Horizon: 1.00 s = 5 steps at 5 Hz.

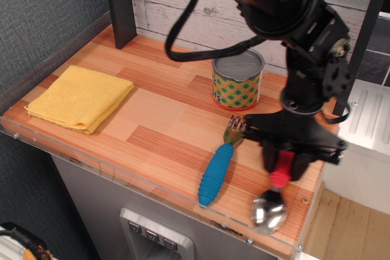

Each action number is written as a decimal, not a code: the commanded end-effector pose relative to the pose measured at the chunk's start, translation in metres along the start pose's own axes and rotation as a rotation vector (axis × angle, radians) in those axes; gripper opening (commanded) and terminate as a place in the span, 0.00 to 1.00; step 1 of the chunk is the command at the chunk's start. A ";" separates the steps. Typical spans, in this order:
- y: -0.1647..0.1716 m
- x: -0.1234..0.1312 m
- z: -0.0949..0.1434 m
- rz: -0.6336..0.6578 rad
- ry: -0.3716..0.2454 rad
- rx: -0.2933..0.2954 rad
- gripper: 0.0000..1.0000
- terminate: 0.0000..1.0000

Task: Move the spoon to other side of fork

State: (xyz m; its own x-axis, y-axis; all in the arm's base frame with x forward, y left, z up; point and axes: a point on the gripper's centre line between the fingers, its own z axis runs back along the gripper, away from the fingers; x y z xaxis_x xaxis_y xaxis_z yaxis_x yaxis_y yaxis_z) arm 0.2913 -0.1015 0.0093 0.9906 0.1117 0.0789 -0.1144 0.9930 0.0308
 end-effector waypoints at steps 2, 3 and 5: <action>0.059 -0.002 0.066 0.032 -0.112 0.036 0.00 0.00; 0.083 -0.011 0.073 0.026 -0.061 0.062 0.00 0.00; 0.136 -0.025 0.083 0.248 -0.024 0.100 0.00 0.00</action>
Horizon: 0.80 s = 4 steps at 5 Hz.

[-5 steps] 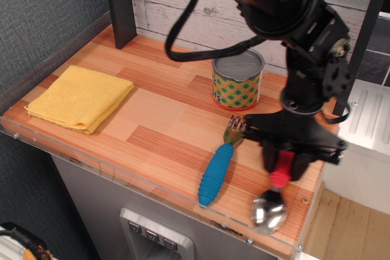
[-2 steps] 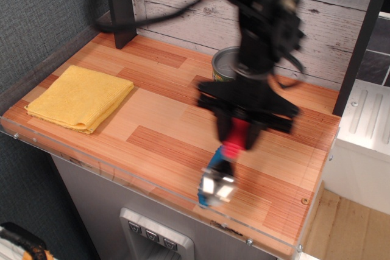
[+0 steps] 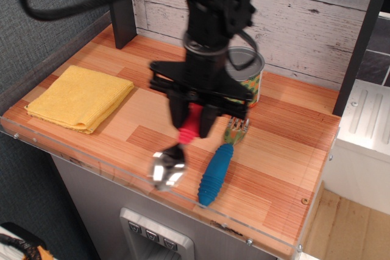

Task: Move the spoon to other side of fork

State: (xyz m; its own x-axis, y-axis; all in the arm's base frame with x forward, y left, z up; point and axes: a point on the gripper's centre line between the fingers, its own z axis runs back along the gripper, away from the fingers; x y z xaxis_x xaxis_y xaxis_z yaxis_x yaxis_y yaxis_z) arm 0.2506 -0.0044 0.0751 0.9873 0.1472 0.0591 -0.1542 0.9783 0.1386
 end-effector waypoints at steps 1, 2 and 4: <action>0.057 0.005 0.006 0.468 -0.004 -0.041 0.00 0.00; 0.063 0.007 0.000 0.723 -0.018 -0.073 0.00 0.00; 0.060 0.015 -0.002 1.216 -0.010 0.027 0.00 0.00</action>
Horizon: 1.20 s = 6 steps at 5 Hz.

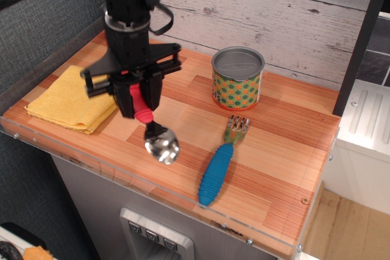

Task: Move the spoon to other side of fork

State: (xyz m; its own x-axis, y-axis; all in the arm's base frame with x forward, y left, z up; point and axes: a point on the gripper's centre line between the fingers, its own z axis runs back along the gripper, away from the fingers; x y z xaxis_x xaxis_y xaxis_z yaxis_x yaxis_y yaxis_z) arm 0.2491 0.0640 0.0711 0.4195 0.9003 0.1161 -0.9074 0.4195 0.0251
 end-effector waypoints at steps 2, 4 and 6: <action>-0.014 0.007 0.001 0.729 -0.019 0.071 0.00 0.00; -0.003 0.016 -0.014 1.239 0.016 -0.003 0.00 0.00; -0.013 0.022 -0.009 1.706 -0.058 0.020 0.00 0.00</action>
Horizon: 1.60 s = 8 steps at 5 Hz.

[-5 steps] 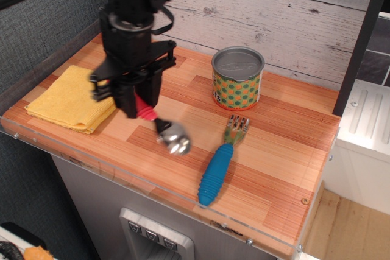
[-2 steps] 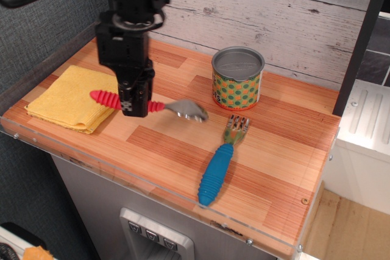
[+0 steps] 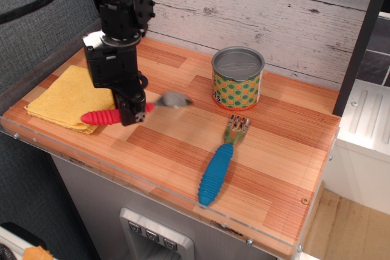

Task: Move the spoon to other side of fork

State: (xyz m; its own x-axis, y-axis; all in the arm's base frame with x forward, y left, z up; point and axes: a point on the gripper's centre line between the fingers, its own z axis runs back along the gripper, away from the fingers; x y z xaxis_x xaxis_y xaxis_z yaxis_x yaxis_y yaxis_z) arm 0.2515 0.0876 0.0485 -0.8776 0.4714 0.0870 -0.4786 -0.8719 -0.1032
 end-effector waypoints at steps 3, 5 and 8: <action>-0.003 -0.028 -0.003 0.255 0.052 -0.035 0.00 0.00; -0.001 -0.026 -0.023 0.292 0.064 -0.051 0.00 0.00; 0.002 -0.018 -0.033 0.373 0.066 -0.042 0.00 0.00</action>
State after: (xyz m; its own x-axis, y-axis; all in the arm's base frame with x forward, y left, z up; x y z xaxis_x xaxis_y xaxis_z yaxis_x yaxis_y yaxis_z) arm 0.2611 0.0862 0.0080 -0.9908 0.1333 -0.0214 -0.1288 -0.9806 -0.1479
